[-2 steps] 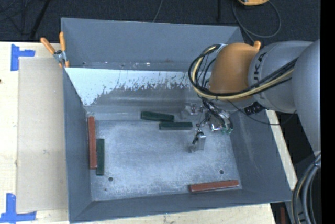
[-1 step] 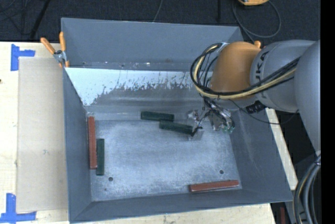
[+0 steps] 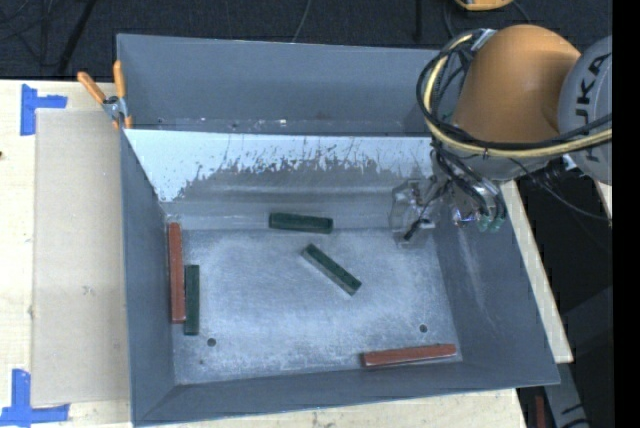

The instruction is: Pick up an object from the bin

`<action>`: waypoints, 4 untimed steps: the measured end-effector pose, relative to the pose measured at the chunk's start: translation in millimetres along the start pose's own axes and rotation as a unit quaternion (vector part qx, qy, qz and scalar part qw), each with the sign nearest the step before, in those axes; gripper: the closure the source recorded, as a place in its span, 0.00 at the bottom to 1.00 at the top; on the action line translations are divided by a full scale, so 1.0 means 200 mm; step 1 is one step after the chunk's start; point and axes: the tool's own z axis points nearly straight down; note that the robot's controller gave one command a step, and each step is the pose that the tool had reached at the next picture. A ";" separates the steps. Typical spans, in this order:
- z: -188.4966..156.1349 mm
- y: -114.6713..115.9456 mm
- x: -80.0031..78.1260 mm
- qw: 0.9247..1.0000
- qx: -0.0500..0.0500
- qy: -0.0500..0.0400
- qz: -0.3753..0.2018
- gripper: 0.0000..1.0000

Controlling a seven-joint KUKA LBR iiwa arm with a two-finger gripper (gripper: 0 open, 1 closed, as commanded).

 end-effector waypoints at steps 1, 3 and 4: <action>0.02 0.00 0.01 1.000 -0.001 0.004 -0.001 0.00; 0.73 0.12 0.00 1.000 -0.001 0.005 -0.025 1.00; 0.73 0.12 0.00 1.000 -0.001 0.005 -0.026 0.00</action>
Offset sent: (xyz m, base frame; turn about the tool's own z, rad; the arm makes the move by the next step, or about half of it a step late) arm 0.0000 0.0000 0.0000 0.0000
